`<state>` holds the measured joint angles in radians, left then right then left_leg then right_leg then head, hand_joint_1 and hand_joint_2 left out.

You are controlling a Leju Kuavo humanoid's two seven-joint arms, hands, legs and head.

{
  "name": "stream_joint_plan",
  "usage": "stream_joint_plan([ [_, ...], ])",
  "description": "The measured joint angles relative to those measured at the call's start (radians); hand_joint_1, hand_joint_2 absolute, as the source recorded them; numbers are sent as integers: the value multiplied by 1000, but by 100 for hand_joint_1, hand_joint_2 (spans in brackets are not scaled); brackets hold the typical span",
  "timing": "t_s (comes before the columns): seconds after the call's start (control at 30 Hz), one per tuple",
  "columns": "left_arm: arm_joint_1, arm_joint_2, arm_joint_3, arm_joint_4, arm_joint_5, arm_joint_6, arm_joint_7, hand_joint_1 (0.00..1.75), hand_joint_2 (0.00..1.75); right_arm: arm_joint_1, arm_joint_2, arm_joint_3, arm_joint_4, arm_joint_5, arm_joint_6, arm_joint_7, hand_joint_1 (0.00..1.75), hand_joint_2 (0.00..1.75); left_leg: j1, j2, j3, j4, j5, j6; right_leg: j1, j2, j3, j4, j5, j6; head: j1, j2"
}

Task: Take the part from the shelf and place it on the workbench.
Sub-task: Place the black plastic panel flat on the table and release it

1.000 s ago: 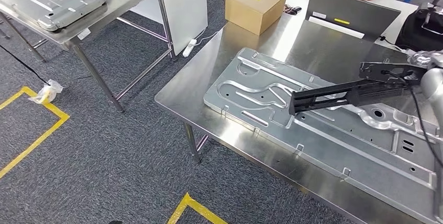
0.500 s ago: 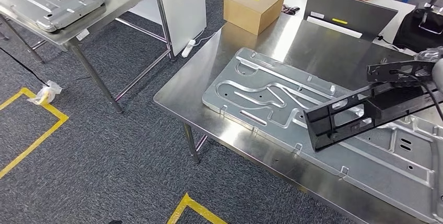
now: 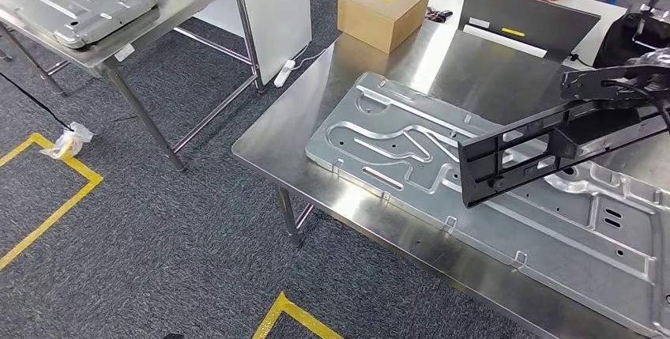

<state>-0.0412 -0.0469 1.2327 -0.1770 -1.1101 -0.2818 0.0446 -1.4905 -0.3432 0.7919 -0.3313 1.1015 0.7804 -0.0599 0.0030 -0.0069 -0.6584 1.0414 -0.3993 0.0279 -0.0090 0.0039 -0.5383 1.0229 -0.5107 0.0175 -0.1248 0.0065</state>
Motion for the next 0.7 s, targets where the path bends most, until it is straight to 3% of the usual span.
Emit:
stream_joint_plan([
  [0.23, 0, 0, 8, 0, 0, 0, -1, 0, 0, 0, 0, 0, 7, 2, -7, -1, 0, 0, 0, 0, 0, 0, 0, 0, 0, 0, 0, 0, 0, 0, 0, 0],
  [0.5, -1, 0, 13, 0, 0, 10, -2, 0, 0, 3, 2, 1, 7, 7, -134, 70, 0, 0, 0, 0, 0, 0, 0, 0, 0, 0, 0, 0, 0, 0, 0, 0],
  [0.6, -1, 0, 13, 0, -1, 18, -9, 0, 0, 26, -1, 1, -1, 18, -315, 144, 0, 0, 0, 0, 0, 0, 0, 0, 0, 0, 0, 0, 0, 0, 0, 0],
  [0.7, 0, -1, 13, 0, -10, 26, -24, 0, 0, 81, -33, 2, -43, 89, -723, 255, 0, 0, 1, -1, 0, 1, 0, 0, 0, -2, -1, 0, 0, 0, 0, 0],
])
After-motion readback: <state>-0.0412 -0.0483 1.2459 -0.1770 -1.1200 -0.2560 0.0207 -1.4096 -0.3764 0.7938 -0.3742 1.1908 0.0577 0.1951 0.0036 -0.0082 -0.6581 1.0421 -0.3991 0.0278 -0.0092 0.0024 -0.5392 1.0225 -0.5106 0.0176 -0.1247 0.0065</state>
